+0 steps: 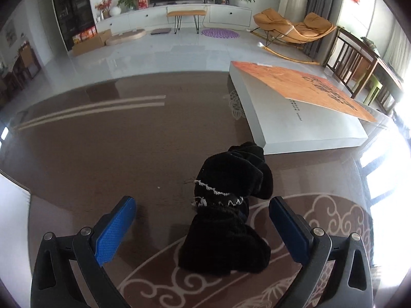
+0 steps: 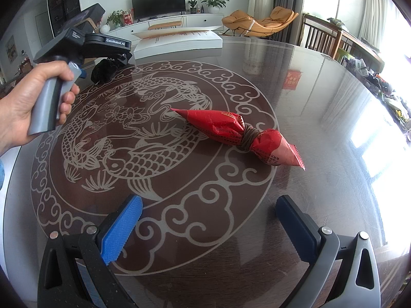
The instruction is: Organize objects
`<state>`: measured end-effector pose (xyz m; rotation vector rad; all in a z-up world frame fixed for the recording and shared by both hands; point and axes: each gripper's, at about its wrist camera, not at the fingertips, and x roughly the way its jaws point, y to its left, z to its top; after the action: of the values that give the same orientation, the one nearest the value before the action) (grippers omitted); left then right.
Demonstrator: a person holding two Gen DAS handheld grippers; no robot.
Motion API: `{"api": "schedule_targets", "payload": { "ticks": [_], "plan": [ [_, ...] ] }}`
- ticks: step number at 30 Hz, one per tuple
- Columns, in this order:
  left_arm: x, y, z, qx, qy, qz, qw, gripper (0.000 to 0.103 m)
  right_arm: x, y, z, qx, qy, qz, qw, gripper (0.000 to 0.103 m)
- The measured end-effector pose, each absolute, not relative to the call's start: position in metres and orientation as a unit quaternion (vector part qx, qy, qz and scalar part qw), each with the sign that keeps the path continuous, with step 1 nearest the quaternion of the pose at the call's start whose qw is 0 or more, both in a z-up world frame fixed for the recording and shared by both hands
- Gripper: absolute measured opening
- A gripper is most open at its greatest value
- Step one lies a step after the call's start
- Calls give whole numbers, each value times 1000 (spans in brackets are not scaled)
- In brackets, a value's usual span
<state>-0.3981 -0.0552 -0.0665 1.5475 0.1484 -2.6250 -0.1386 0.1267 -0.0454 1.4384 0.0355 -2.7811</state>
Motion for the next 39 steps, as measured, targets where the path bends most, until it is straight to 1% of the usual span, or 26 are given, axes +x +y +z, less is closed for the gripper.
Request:
{"api": "schedule_targets", "payload": {
  "ticks": [2,3,4,5,6,7,11,14,20,23,26,27,28,29,30,31,32,33,35,38,39],
  "plan": [
    [-400,-46,-69,499,26,-865,51,103,-138,127,-45,459,11,-888,5,103],
    [-398,-43,-68,489,24,-870,49,99,-139,127,-45,459,11,-888,5,103],
    [-394,-41,-65,476,21,-878,47,83,-138,127,-45,459,11,-888,5,103],
    [-389,-39,-63,463,16,-885,41,72,-139,126,-46,459,11,-888,5,103],
    [-383,-35,-61,456,9,-889,32,51,-139,127,-45,459,11,-888,5,103],
    [-379,-31,-60,456,2,-890,24,37,-138,127,-45,459,11,-888,5,103],
    [-342,-22,-56,459,-16,-888,-8,36,-138,127,-45,459,11,-888,5,103],
    [-294,-23,-55,461,-7,-888,-7,36,-138,127,-45,459,11,-888,5,103],
    [-156,-17,-54,449,-36,-892,-21,37,-138,127,-45,459,11,-888,5,103],
    [-98,-26,-53,454,-20,-891,-24,39,-139,127,-45,459,11,-888,5,103],
    [-64,-35,-53,455,-11,-890,-17,39,-139,127,-45,459,11,-888,5,103],
    [-58,-36,-53,454,-17,-891,-18,43,-139,127,-46,459,11,-888,5,103],
    [-56,-37,-53,453,-29,-891,-14,53,-139,127,-45,459,11,-888,5,103],
    [-57,-35,-53,452,-39,-891,-5,60,-139,127,-45,459,11,-888,5,103],
    [-57,-36,-55,452,-45,-891,2,69,-140,126,-46,459,11,-888,5,103],
    [-57,-41,-55,454,-43,-890,2,76,-139,127,-45,459,11,-888,5,103],
    [-58,-47,-57,454,-38,-890,2,80,-139,127,-45,459,11,-888,5,103],
    [-60,-51,-58,453,-31,-891,6,89,-139,127,-46,459,11,-888,5,103],
    [-63,-60,-61,462,-1,-887,4,91,-138,127,-45,459,11,-888,5,103],
    [-65,-56,-64,462,-4,-887,3,99,-138,127,-45,459,11,-888,5,103],
    [-67,-55,-65,462,-7,-887,-1,103,-140,126,-46,459,11,-888,5,103]
  ]
}}
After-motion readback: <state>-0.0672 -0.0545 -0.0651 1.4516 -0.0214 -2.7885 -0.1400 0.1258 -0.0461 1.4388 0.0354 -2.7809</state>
